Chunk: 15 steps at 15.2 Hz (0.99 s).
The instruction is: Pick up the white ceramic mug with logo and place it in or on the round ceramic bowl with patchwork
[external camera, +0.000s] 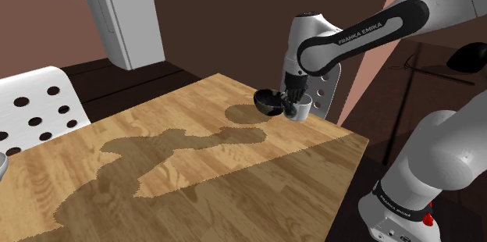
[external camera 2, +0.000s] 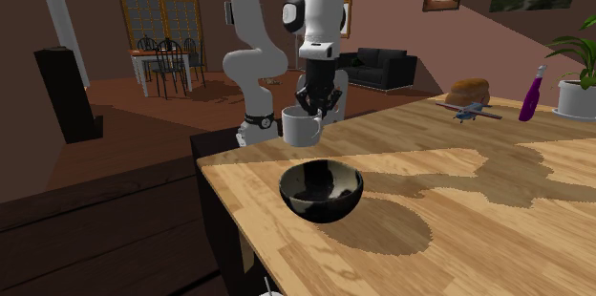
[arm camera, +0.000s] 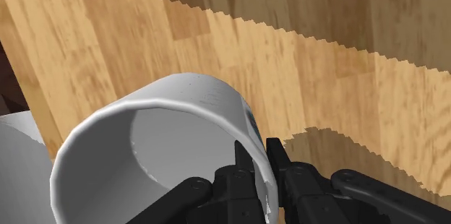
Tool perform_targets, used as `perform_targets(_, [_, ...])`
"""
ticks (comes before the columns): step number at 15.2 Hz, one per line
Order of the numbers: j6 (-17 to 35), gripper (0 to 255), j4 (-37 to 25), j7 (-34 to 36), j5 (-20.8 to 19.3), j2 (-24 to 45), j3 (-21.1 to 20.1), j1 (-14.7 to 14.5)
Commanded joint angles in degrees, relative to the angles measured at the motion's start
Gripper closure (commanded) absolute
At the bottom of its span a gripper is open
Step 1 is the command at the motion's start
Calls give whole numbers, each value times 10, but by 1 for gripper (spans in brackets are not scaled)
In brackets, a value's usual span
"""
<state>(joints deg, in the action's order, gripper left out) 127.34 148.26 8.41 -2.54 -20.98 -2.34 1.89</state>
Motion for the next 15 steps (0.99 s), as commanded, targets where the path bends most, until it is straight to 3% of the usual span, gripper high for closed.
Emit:
perform_targets(1, [-20,255,-9,-2,1,-11,1,0])
perform_targets(12, [-110,255,-64,-7,4,-46,2,-1])
perform_targets(15, [-105,255,-128,-18,-2,22,10,6])
